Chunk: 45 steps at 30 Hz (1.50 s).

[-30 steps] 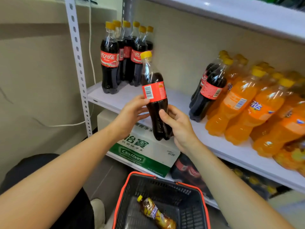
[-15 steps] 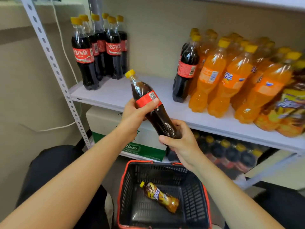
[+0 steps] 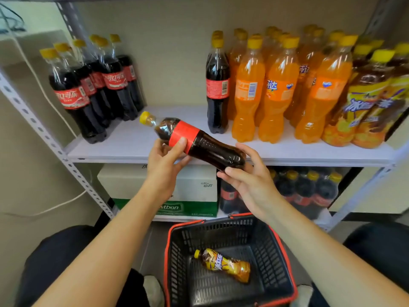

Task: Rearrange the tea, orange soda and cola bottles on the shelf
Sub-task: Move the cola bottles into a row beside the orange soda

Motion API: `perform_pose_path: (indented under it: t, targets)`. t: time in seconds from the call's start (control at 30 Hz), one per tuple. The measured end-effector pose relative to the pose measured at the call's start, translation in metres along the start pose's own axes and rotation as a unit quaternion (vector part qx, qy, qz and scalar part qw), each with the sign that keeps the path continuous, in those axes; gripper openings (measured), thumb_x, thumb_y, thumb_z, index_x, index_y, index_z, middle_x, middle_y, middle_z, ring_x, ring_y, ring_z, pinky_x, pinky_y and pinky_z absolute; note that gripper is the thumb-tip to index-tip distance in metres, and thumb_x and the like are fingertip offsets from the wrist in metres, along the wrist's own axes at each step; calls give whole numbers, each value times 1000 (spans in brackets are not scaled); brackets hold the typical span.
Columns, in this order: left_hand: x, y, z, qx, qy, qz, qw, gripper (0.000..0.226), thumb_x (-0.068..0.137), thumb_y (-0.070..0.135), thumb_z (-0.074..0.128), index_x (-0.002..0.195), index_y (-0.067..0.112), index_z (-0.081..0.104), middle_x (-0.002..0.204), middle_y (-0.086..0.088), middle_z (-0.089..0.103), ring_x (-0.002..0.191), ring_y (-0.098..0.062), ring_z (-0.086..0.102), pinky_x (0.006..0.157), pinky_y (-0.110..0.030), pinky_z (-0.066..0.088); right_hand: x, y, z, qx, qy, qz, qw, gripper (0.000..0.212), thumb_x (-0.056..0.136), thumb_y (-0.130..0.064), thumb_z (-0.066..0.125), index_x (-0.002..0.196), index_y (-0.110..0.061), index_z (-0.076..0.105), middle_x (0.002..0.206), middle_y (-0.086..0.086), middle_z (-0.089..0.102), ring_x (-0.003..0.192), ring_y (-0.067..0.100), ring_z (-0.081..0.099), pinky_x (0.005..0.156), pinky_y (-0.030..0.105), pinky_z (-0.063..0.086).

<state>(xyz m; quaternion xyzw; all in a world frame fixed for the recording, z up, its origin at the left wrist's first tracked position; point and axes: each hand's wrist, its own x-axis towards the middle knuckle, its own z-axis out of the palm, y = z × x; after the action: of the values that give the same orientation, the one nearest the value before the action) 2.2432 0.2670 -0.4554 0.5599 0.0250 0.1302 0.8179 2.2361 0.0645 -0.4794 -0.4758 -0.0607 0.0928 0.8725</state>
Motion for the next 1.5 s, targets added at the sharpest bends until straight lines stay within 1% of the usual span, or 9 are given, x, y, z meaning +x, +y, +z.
perform_pose_path:
  t: [0.13,0.33,0.4,0.63,0.8,0.93,1.17,1.37,1.5]
  targets:
    - [2,2,-4,-4,-37,-20,999,30,87,33,66,115,25,59,101,3,61,90,-15,63,83,-29,56,-1,-5,-3,-24,14,31,999,61,73,-21,81,130,-26,60,109,13,76,84,37,75,71,37,63]
    - [1,9,-9,-40,-61,-17,997,39,100,8,57,137,17,51,112,-8,64,107,-28,65,101,-42,55,-2,-3,3,-96,-2,98,991,55,80,-58,67,123,-23,64,103,21,75,74,25,71,63,34,58]
    - [0,10,-9,-43,-36,-13,998,50,97,7,62,145,14,46,114,-11,63,107,-28,66,100,-45,56,-2,-3,3,-69,-8,115,991,57,80,-56,71,125,-20,64,105,20,74,82,26,73,67,33,59]
    - [-4,10,-12,43,-46,-10,998,32,89,35,75,115,22,61,104,2,63,89,-10,67,71,-26,55,-5,-1,6,-47,-42,81,995,53,78,-14,83,128,-14,65,123,20,68,102,43,71,73,31,61]
    - [-5,11,-11,-43,-97,-42,993,37,89,27,68,121,25,49,99,6,70,91,-17,70,72,-30,59,-7,-2,10,-23,-18,99,995,49,81,-26,77,125,-10,63,116,21,70,95,46,73,65,28,61]
    - [-4,13,-11,-80,-93,-46,991,49,83,14,70,122,26,44,99,0,72,86,-18,70,71,-29,58,-6,-2,8,-29,-44,118,992,37,89,-36,68,121,-17,70,114,17,73,103,44,72,74,34,61]
    - [-6,12,-9,-19,-50,-16,998,37,82,28,75,115,22,58,105,1,67,97,-15,66,77,-31,56,-4,-2,6,-22,-75,72,994,58,81,-4,75,136,-7,56,132,22,63,119,37,67,97,46,58]
    - [-3,19,-16,-65,-113,-47,990,20,91,26,61,110,26,65,102,5,66,93,-15,67,77,-29,58,-5,-3,11,9,-62,108,992,43,90,-21,68,131,-10,61,123,23,70,108,49,69,76,33,63]
    - [-4,18,-16,-66,-109,-35,991,28,90,17,65,117,20,57,101,1,68,92,-19,69,74,-27,58,-3,-2,10,13,-60,102,993,36,92,-27,65,125,-13,69,125,22,69,113,42,69,81,36,62]
